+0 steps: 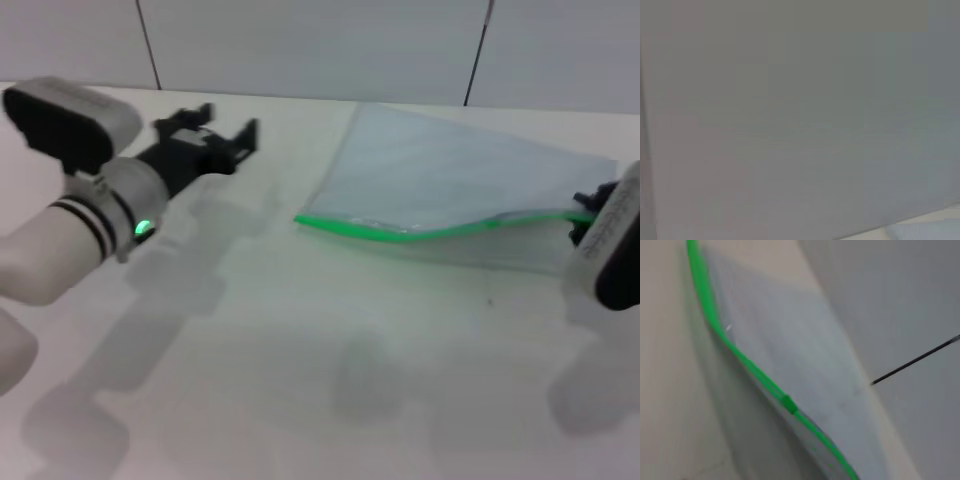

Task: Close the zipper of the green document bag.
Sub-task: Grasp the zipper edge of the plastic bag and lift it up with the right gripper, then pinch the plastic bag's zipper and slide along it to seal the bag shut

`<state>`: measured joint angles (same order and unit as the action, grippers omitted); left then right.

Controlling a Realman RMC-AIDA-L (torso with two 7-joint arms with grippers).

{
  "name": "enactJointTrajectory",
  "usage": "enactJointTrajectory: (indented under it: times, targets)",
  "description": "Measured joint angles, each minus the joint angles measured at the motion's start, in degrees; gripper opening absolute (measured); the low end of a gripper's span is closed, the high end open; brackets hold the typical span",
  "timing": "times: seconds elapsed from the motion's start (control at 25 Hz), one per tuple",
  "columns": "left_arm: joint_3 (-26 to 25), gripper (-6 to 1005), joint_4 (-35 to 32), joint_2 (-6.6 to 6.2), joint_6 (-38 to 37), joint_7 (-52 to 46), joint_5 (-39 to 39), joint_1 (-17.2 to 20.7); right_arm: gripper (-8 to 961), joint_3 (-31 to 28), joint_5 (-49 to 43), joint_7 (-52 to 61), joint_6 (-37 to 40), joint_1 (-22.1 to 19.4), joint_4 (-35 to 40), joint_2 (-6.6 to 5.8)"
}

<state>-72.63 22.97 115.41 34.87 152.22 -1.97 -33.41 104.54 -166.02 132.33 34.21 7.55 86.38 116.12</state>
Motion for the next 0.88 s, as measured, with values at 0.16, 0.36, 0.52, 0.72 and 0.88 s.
enactJointTrajectory:
  times: [0.16,0.36,0.52,0.72,0.88]
  targets:
    - [7.87,677,9.31,-3.33,-0.16,-9.57,6.54,1.11,163,0.71,0.0,-0.66,3.78,-3.4,9.16,-0.14]
    - [10.6,675,21.57,-5.53,-2.71,-15.57,23.74,1.32,127,2.08,0.07,-0.74,4.55,-3.66,9.89,-0.08]
    - [10.53,674,28.06,-5.16,-7.64,-16.17,36.51,1.71,106,2.97,0.2,-0.37,4.72,-3.28,9.95,-0.06]
    - [10.71,674,30.54,-4.84,-8.35,-19.39,44.76,1.81,70,3.13,0.42,-0.15,4.75,-2.88,10.77,0.0]
    - [11.25,673,31.56,-4.83,-7.72,-21.67,48.19,1.52,51,3.13,0.59,0.33,4.79,-2.83,11.66,0.06]
